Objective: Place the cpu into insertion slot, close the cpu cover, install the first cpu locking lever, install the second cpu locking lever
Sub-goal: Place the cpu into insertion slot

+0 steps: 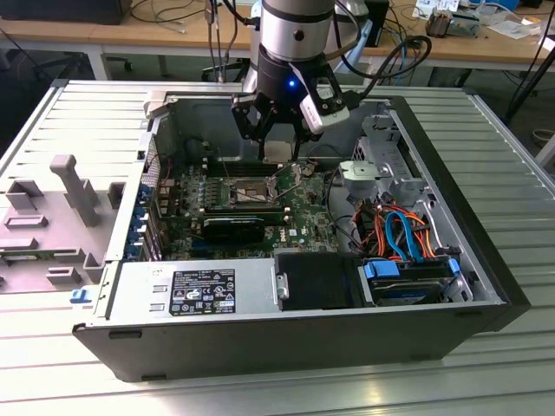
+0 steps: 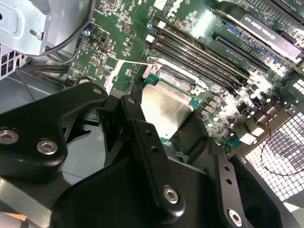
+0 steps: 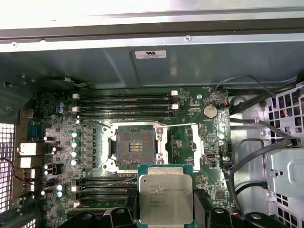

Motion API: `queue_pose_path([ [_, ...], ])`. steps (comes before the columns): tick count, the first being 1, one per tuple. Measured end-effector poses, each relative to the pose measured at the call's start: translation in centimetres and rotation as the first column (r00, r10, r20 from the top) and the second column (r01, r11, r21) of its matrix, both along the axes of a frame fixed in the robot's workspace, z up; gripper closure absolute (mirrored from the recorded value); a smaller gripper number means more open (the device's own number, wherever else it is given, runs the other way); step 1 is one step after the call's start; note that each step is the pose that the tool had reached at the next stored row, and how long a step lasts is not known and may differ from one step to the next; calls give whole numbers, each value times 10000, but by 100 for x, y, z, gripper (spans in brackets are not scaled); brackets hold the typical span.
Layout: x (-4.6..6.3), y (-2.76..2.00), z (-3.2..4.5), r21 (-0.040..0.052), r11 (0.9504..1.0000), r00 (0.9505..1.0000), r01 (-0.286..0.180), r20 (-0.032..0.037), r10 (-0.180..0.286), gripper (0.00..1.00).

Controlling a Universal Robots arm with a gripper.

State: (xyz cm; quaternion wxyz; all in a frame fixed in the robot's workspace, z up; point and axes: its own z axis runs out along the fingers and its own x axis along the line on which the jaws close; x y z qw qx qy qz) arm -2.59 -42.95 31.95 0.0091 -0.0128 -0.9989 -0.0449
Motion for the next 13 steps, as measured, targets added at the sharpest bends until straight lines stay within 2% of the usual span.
queue_pose_path([
  [13,0,-22,-24,0,10000,10000,0,0,0,45],
])
